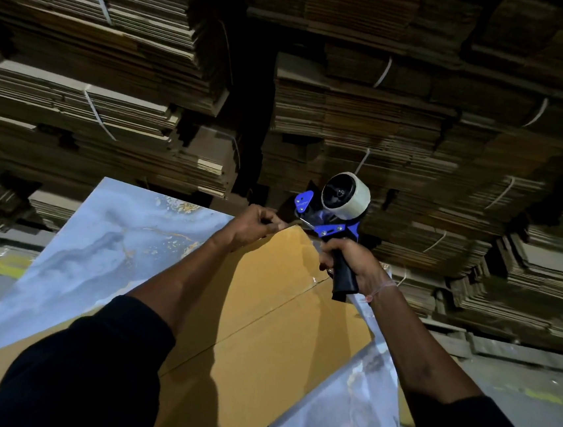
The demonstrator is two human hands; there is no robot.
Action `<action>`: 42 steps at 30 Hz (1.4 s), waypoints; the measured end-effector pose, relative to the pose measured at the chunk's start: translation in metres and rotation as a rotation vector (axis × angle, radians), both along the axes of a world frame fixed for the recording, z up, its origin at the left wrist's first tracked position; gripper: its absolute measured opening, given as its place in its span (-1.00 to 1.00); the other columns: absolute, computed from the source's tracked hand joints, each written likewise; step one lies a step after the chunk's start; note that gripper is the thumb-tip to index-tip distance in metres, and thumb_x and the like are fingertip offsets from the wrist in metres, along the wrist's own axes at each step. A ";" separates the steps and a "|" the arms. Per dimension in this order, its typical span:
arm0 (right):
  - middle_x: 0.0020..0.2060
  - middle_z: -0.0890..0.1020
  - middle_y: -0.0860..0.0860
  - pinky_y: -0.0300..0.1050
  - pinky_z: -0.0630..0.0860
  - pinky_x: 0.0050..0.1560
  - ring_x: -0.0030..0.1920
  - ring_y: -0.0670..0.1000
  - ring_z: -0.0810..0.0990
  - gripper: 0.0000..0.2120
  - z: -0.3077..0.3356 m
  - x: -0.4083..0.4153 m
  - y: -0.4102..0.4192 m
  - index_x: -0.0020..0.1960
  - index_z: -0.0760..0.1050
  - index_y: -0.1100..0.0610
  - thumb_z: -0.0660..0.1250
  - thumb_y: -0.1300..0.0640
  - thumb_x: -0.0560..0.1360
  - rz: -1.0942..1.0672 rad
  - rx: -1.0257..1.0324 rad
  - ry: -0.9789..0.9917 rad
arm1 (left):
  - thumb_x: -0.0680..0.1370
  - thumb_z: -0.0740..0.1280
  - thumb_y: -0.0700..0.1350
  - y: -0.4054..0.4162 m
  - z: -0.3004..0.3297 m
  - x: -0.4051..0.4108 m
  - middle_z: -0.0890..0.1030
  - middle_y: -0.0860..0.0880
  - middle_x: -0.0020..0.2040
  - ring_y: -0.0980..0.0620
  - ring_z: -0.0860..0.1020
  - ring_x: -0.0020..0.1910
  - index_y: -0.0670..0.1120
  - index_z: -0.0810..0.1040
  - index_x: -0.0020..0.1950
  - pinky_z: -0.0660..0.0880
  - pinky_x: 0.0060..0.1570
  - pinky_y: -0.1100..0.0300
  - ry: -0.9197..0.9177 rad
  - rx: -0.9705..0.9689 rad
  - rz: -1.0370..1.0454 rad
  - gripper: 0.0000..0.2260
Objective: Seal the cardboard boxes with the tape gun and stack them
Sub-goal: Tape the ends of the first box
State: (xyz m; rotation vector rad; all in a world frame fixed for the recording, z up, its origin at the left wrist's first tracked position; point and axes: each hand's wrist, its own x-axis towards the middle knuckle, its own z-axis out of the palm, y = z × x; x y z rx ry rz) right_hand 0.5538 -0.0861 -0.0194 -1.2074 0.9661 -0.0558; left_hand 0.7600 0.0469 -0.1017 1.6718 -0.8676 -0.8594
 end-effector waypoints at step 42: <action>-0.38 0.58 0.15 -0.12 0.45 -0.35 -0.38 0.06 0.52 -0.81 -0.004 -0.037 -0.002 -0.27 0.57 0.21 0.35 0.25 0.52 0.169 -0.146 0.082 | 0.66 0.32 0.11 -0.019 0.002 -0.063 0.72 -0.10 0.10 -0.17 0.65 0.09 0.07 0.68 0.27 0.47 -0.08 0.07 -0.582 0.347 0.296 -0.73</action>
